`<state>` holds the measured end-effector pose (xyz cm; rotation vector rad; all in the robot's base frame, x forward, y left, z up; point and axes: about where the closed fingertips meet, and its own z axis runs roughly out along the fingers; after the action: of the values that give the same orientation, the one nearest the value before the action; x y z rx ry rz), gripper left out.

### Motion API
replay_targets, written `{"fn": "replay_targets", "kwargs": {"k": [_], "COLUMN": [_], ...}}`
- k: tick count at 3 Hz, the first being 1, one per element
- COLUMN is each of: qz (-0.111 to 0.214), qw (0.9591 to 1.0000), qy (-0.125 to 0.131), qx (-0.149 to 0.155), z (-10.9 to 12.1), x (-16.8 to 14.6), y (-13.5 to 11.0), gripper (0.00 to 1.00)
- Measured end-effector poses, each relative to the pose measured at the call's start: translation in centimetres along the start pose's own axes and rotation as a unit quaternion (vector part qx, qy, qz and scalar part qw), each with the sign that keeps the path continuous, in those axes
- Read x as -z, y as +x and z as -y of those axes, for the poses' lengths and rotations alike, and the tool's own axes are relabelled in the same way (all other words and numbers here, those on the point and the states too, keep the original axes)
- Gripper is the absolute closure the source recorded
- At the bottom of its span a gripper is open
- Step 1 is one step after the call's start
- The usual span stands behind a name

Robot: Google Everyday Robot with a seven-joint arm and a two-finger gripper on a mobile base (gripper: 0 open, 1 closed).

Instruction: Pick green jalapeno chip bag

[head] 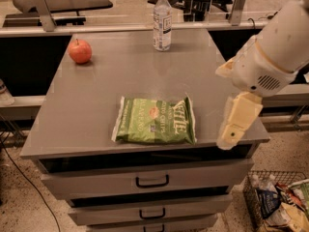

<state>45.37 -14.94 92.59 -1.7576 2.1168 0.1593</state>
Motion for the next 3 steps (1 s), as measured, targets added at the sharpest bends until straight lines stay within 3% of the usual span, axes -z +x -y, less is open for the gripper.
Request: {"fn": "replay_targets", "kwargs": {"k": [1,2,3], "qz": [0.046,0.084,0.097], "qw": [0.9979,0.9942,0.9934], "qy": [-0.045,-0.068,-0.062], "qx": [0.000,0.005,0.008], "z": [-1.0,-1.4,-1.0], "x": [-5.9,-9.9,-12.1], "y": [-3.2,-6.4,-8.9], "gripper": [0.00,0.00,0.24]}}
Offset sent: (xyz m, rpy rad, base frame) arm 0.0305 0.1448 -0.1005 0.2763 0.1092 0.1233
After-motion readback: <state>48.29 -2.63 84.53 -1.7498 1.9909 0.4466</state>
